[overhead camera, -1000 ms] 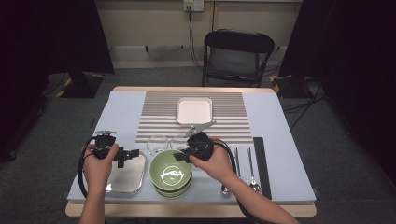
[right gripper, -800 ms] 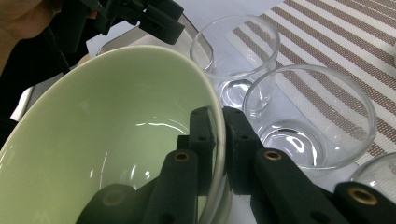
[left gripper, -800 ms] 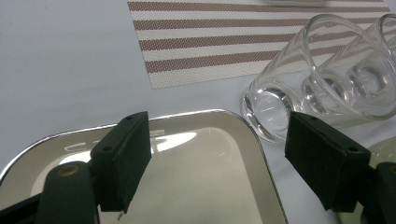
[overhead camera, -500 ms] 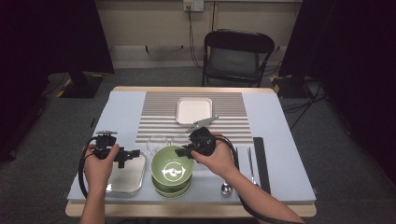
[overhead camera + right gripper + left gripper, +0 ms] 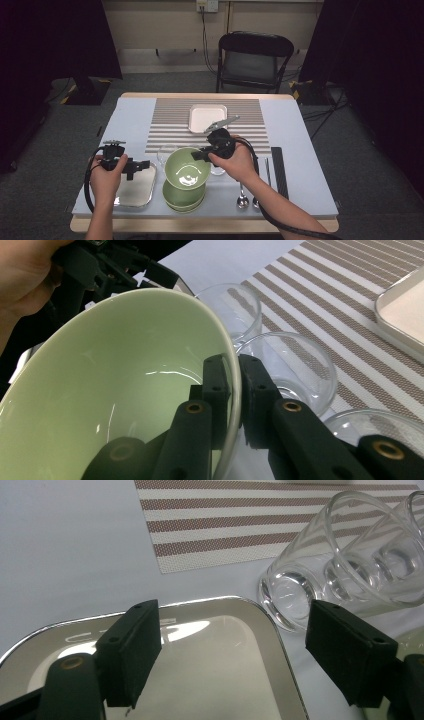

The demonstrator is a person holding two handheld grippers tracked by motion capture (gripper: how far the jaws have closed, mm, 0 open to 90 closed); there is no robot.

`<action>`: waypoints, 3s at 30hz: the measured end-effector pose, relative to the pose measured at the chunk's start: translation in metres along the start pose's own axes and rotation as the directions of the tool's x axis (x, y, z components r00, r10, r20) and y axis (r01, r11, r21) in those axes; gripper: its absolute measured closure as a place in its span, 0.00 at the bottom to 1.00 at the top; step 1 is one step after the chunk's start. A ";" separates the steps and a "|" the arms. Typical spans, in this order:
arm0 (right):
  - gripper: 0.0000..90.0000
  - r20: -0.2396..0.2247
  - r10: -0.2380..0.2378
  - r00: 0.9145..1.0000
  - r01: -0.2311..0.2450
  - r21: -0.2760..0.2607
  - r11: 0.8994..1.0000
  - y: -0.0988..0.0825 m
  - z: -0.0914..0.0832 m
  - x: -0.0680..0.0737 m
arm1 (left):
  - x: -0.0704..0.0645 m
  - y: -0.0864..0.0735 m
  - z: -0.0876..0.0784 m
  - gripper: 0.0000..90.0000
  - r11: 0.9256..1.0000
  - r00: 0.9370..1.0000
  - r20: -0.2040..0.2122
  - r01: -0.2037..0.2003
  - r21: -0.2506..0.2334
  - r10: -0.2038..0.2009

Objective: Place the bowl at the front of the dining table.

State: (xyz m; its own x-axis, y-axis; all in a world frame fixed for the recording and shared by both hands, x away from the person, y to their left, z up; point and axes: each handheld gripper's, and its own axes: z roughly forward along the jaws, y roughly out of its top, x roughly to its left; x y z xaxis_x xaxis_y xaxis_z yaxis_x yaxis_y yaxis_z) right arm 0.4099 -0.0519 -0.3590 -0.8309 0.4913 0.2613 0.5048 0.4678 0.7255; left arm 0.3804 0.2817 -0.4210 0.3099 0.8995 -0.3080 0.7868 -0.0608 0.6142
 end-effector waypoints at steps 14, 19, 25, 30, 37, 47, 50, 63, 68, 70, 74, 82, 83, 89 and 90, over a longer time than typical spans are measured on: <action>0.92 0.024 0.033 0.999 -0.033 -0.020 0.999 0.011 -0.010 -0.009 | 0.000 -0.001 0.001 0.25 1.000 1.000 -0.004 -0.006 0.000 0.006; 0.92 0.040 0.037 0.999 -0.036 -0.023 0.999 0.015 -0.013 -0.012 | 0.000 -0.001 0.002 0.25 1.000 1.000 -0.002 -0.005 0.003 0.005; 0.92 0.051 0.051 0.997 -0.050 -0.032 0.998 0.016 -0.014 -0.017 | 0.000 -0.001 0.003 0.25 1.000 1.000 -0.003 -0.011 0.007 0.011; 0.92 0.051 0.058 0.997 -0.056 -0.036 0.998 0.019 -0.015 -0.020 | -0.001 -0.002 0.003 0.25 1.000 1.000 -0.008 -0.007 0.006 0.007; 0.92 0.065 0.074 0.995 -0.072 -0.040 0.997 0.022 -0.019 -0.027 | -0.001 -0.001 0.001 0.25 1.000 1.000 -0.011 -0.010 0.004 0.010; 0.92 0.096 0.098 0.991 -0.092 -0.065 0.994 0.024 -0.024 -0.035 | -0.001 -0.001 0.001 0.25 1.000 1.000 -0.010 -0.006 0.004 0.006; 0.92 0.109 0.105 0.989 -0.097 -0.070 0.993 0.025 -0.025 -0.037 | 0.000 -0.002 0.001 0.25 1.000 1.000 -0.013 -0.007 0.004 0.007; 0.92 0.137 0.125 0.983 -0.115 -0.074 0.991 0.025 -0.026 -0.044 | 0.002 -0.002 0.002 0.25 1.000 1.000 -0.014 -0.005 0.004 0.005; 0.92 0.141 0.157 0.977 -0.145 -0.094 0.985 0.024 -0.025 -0.050 | 0.002 -0.002 0.001 0.25 1.000 1.000 -0.015 0.002 0.000 -0.002; 0.92 0.143 0.161 0.977 -0.148 -0.096 0.984 0.024 -0.025 -0.050 | 0.002 -0.002 0.001 0.25 1.000 1.000 -0.014 0.000 0.001 0.000; 0.92 0.156 0.162 0.974 -0.148 -0.097 0.984 0.026 -0.026 -0.052 | 0.002 -0.002 0.001 0.25 1.000 1.000 -0.014 -0.004 0.002 0.004; 0.92 0.164 0.177 0.970 -0.161 -0.104 0.981 0.025 -0.025 -0.055 | 0.002 -0.002 0.000 0.25 1.000 1.000 -0.016 -0.005 0.001 0.005; 0.92 0.167 0.176 0.970 -0.160 -0.106 0.981 0.025 -0.025 -0.055 | 0.002 -0.002 0.000 0.25 1.000 1.000 -0.018 -0.004 0.000 0.004; 0.92 0.175 0.192 0.966 -0.174 -0.117 0.978 0.026 -0.026 -0.059 | 0.001 -0.002 0.000 0.25 1.000 1.000 -0.014 -0.001 -0.005 0.001; 0.92 0.176 0.193 0.965 -0.174 -0.118 0.978 0.026 -0.026 -0.060 | 0.002 -0.002 -0.001 0.25 1.000 1.000 -0.017 -0.003 -0.004 0.002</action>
State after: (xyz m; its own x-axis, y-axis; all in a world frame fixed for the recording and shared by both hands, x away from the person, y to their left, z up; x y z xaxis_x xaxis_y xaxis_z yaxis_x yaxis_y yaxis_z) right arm 0.4670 -0.0884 -0.3387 -0.6631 0.6942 0.2800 0.6105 0.2851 0.7389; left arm 0.3790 0.2836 -0.4223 0.3029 0.9064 -0.2944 0.7838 -0.0612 0.6180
